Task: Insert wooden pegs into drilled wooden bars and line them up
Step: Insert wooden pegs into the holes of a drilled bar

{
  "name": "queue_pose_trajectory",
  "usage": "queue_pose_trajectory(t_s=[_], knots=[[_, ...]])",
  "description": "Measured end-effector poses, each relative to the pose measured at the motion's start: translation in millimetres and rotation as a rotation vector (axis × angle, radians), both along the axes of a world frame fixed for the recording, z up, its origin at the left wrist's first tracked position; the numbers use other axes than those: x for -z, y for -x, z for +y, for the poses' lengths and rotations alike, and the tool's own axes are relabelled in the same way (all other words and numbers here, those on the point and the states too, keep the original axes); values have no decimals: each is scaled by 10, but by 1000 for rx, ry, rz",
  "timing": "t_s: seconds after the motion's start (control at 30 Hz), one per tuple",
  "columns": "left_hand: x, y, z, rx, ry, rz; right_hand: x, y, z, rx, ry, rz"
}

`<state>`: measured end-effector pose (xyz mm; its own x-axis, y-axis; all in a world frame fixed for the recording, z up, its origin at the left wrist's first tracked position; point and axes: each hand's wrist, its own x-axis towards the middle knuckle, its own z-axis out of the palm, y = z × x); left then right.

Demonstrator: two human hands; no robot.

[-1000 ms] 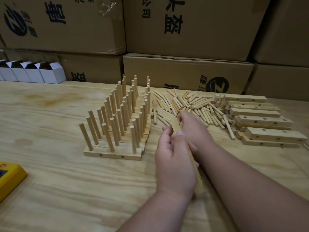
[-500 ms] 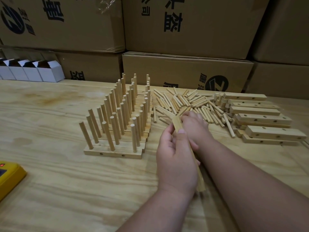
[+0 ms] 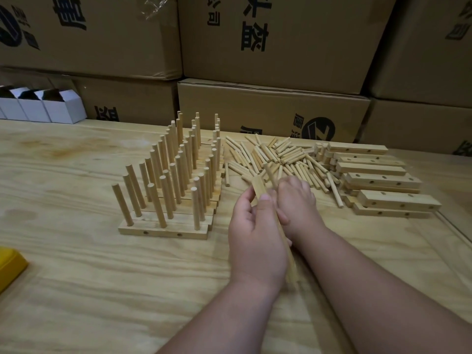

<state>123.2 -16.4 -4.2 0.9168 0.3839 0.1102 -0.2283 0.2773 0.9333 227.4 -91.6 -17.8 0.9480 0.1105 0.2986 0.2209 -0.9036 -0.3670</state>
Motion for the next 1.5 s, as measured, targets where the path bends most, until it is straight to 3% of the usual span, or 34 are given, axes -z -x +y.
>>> queue_pose_trajectory(t_s=[0.17, 0.33, 0.43, 0.5, 0.7, 1.07, 1.33, 1.5], knots=[[-14, 9, -6, 18, 38, 10, -70, 500, -257, -77, -576, 31], [-43, 37, 18, 35, 190, -4, -64, 865, -443, -221, -697, 148], [-57, 10, 75, 20, 382, 9, -113, 967, -408, -360, -606, 250], [-50, -33, 122, -4, 473, 37, -113, 980, -362, -367, -528, 181], [-21, -107, 128, -50, 465, 27, -78, 720, -426, 154, -528, -122], [-8, -70, 81, -44, 366, 34, -80, 207, -428, 522, -46, 55], [-4, -62, 80, -49, 383, 23, -45, 173, -405, 540, 60, 109], [-15, -54, 81, -16, 366, 9, -2, 440, -453, 338, -36, 108]])
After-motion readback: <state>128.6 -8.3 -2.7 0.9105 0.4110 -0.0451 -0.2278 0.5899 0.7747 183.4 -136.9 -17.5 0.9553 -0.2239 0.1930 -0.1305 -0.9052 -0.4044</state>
